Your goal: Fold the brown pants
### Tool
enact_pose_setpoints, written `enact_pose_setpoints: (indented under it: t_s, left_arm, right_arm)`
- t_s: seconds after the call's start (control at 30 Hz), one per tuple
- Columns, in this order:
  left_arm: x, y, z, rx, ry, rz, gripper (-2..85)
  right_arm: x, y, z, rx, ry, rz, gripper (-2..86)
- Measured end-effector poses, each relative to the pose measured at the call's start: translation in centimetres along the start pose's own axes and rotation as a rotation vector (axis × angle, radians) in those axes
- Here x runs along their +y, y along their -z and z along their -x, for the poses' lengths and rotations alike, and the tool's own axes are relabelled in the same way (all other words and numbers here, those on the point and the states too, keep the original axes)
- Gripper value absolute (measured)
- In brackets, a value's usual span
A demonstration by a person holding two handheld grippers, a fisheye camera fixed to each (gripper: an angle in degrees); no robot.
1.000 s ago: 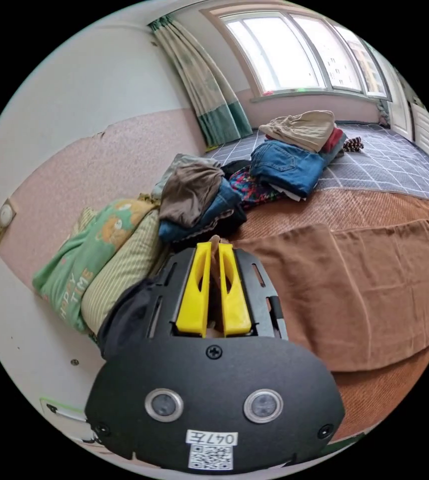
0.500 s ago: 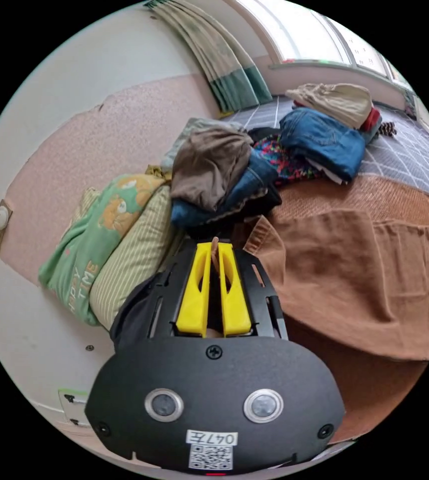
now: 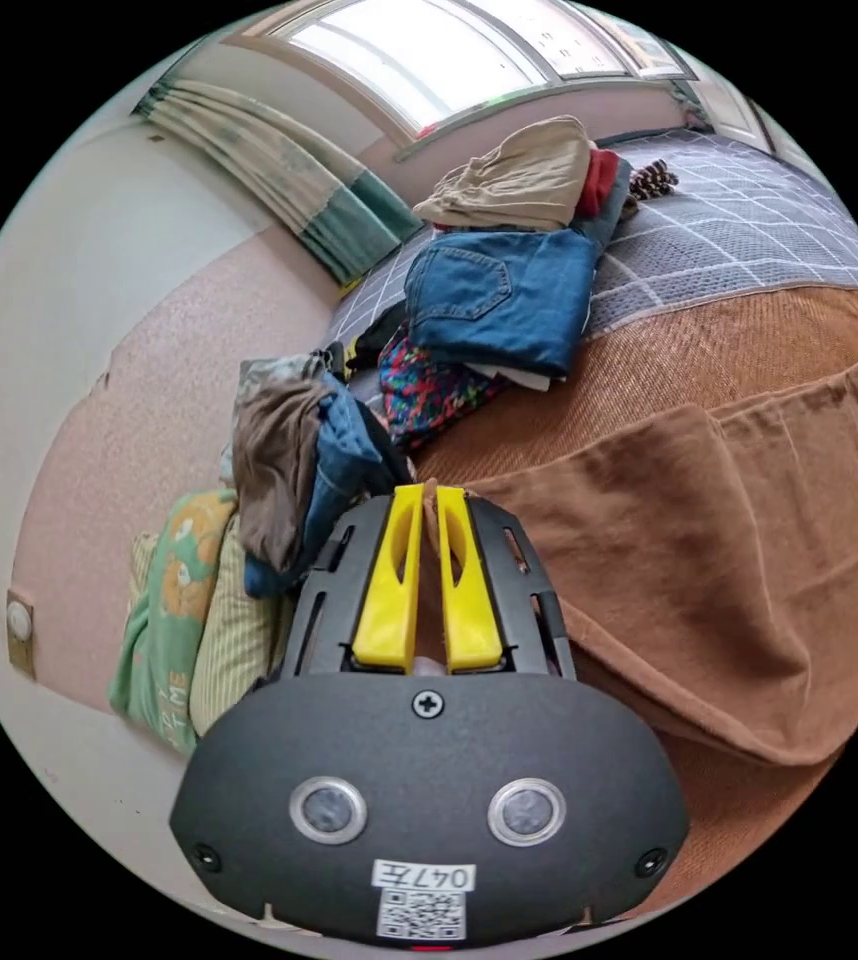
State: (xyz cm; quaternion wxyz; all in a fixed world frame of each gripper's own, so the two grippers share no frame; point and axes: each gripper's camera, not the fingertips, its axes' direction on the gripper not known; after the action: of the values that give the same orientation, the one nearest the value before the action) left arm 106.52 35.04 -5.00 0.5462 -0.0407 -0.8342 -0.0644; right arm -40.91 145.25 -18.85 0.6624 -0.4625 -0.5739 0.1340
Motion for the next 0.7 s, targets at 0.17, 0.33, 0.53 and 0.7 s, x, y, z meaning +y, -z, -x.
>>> enact_pose_setpoints:
  t_s: [0.17, 0.33, 0.53, 0.7]
  left_arm:
    - [-4.9, 1.5, 4.7, 0.017, 0.09, -0.075, -0.4]
    - [-4.0, 8.1, 11.0, 0.09, 0.129, -0.359, -0.5]
    - [-2.1, 13.3, 11.7, 0.076, 0.016, -0.499, -0.5]
    - [0.2, 0.9, 13.0, 0.052, 0.151, -0.141, -0.5]
  right_arm:
    - [0.1, -1.7, 6.4, 0.038, 0.185, 0.058, 0.0]
    - [0.1, -2.4, 11.4, 0.096, 0.306, 0.037, 0.0]
    - [-1.2, -2.6, 10.3, 0.034, 0.234, -0.004, 0.0]
    - [-2.1, -4.2, 12.5, 0.039, 0.297, 0.011, 0.0]
